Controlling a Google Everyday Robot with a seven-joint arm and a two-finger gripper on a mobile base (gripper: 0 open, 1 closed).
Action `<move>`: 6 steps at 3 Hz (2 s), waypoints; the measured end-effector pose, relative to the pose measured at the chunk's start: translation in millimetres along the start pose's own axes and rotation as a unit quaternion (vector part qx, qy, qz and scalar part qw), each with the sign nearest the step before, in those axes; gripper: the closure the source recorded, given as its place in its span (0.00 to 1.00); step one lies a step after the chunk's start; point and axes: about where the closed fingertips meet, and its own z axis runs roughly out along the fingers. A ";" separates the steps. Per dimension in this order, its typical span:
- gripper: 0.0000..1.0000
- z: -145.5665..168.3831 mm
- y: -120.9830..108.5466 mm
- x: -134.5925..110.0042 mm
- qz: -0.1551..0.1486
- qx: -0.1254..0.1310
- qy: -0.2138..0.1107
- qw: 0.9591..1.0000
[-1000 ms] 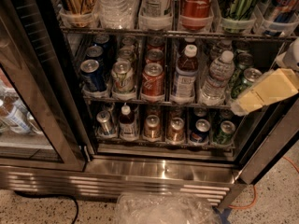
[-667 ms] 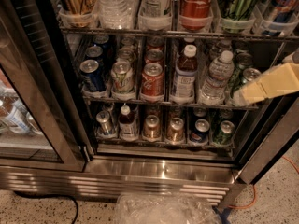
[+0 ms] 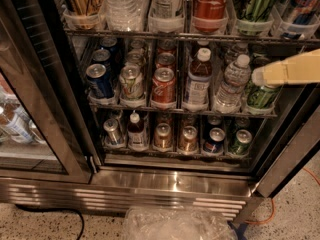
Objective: Pick redbull can from top shelf of fridge
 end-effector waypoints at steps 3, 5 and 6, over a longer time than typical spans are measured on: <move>0.00 -9.9 14.1 -40.0 0.098 0.061 -0.097 0.989; 0.00 -5.1 12.1 -46.0 0.096 0.071 -0.109 0.987; 0.00 -1.4 9.0 -58.9 0.091 0.087 -0.133 0.983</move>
Offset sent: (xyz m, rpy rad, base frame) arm 0.0168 0.0093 0.0431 0.1571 -0.1371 -0.2797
